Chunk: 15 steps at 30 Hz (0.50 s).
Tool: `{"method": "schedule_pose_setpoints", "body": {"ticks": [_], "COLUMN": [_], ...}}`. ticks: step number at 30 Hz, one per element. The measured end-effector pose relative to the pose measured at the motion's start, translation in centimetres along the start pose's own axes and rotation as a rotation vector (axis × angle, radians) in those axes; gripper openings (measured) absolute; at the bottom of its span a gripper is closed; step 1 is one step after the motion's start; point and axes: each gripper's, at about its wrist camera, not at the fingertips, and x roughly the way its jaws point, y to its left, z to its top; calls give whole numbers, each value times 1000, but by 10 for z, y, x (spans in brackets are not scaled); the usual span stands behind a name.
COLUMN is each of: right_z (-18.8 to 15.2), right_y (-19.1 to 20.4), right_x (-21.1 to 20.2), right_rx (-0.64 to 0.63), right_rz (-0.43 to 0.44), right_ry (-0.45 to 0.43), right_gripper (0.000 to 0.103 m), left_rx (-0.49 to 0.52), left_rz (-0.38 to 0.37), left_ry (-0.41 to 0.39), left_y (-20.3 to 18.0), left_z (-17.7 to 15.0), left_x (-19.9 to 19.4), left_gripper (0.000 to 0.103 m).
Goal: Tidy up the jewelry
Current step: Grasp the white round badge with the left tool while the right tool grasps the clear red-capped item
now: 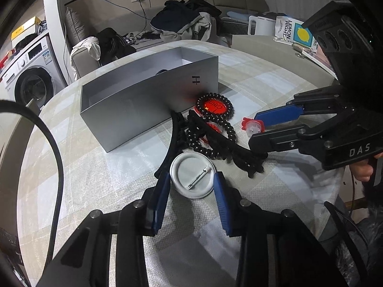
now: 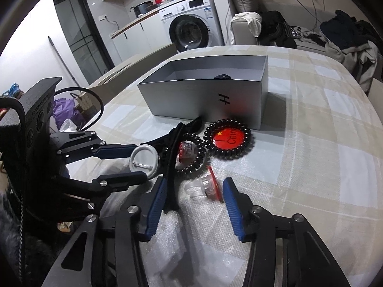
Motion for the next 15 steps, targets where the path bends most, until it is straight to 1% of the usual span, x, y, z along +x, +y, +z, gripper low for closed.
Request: {"method": "schedule_pose_setpoints", "body": {"ticks": [4,6,10,12,13,15], "right_z": [0,-1,-1,-2,-2,-3], "right_y": [-1,-1,0,1,1,1], "right_x": [1,2,2,2,2,0], "right_rx": [1,-1,-7,-10,-13,-17], "right_rz": [-5,-8,-12,-14,-14,-12], "right_ry": [3,6,6,3,2,-14], "right_gripper": [38,31,25,16,14,14], "left_rx": [-17,-23,-24,-25,-25,-22], "left_rz": [-9,-9,-14,-18,-19,-19], "left_ry": [-8,-6,-5,-6,-6,-7], "left_y": [4,6,7,8,8,9], "left_z": [1,1,2,2,2,3], "left_x": [-1,0,2,2,2,2], "left_gripper": [31,31,31,31,31,30]}}
